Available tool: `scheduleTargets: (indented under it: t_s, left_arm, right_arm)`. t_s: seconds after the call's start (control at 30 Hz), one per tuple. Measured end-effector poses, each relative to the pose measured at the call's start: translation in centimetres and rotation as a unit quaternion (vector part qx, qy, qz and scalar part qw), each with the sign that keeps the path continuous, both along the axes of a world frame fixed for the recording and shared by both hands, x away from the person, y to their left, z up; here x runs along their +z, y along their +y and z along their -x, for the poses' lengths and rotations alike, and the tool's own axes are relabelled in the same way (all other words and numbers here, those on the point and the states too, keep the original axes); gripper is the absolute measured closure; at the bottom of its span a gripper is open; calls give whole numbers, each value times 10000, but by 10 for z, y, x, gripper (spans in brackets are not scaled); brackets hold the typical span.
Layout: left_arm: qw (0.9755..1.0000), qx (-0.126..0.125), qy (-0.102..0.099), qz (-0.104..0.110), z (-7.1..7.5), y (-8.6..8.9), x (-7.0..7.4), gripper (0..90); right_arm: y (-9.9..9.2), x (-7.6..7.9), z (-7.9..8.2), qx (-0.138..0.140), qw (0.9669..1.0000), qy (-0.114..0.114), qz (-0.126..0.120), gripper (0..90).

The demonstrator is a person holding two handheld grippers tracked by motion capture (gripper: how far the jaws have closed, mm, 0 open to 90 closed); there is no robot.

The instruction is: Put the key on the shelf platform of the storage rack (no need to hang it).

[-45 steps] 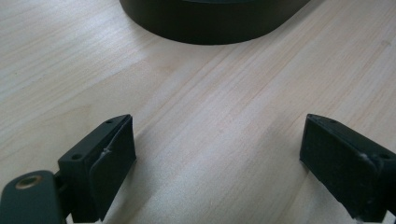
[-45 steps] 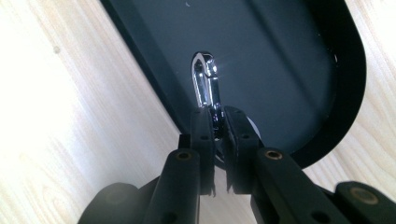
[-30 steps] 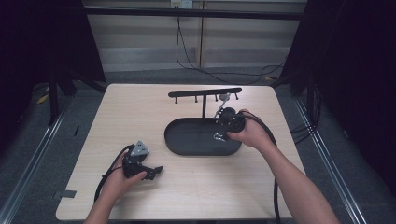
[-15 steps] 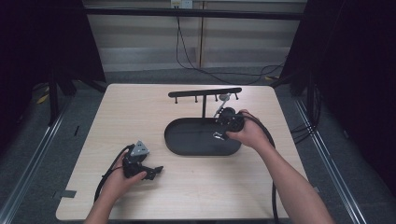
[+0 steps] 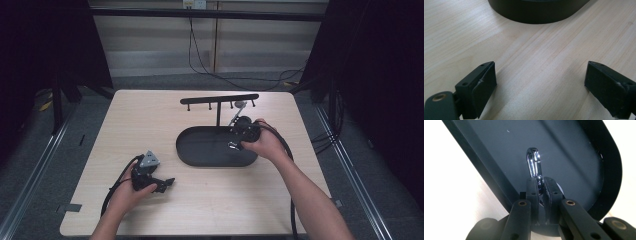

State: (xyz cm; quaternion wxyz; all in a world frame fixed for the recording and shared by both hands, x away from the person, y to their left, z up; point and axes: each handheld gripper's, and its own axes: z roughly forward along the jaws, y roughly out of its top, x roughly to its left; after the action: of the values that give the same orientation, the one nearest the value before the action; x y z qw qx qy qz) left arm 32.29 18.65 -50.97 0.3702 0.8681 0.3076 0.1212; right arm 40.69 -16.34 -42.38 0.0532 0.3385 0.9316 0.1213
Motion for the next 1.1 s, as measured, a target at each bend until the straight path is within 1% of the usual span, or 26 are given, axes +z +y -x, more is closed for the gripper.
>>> scheduleTargets:
  t_s: [0.23,0.27,0.5,0.67,0.73,0.77,0.83,0.87,0.97,1.1]
  left_arm:
    - [10000,0,-2,-1,0,0,0,100]
    - [10000,0,0,0,0,0,0,100]
    - [10000,0,0,2,0,0,0,101]
    - [10000,-2,1,3,0,0,0,101]
    - [10000,1,-1,2,0,0,0,100]
    - [10000,-2,1,0,0,0,0,101]
    - [10000,0,0,0,0,0,0,101]
    - [10000,1,0,3,0,0,0,101]
    - [10000,-7,2,-3,0,0,0,101]
    - [10000,-2,0,-2,0,0,0,100]
  right_arm:
    - [0,-6,-2,-72,10000,-6,-1,836]
    - [0,-7,-3,-59,10000,-50,16,836]
    - [1,-14,-4,-122,9999,-71,9,835]
    - [1,-20,-4,-163,9997,-183,41,835]
    - [1,-23,-4,-194,9997,-163,40,835]
    - [1,-24,-5,-210,9996,-207,15,835]
    - [0,-26,-5,-200,9996,-193,-32,835]
    - [0,-26,-5,-192,9996,-196,-13,835]
    - [0,-28,-5,-209,9996,-195,-58,834]
    - [1,-31,-5,-227,9995,-216,-33,832]
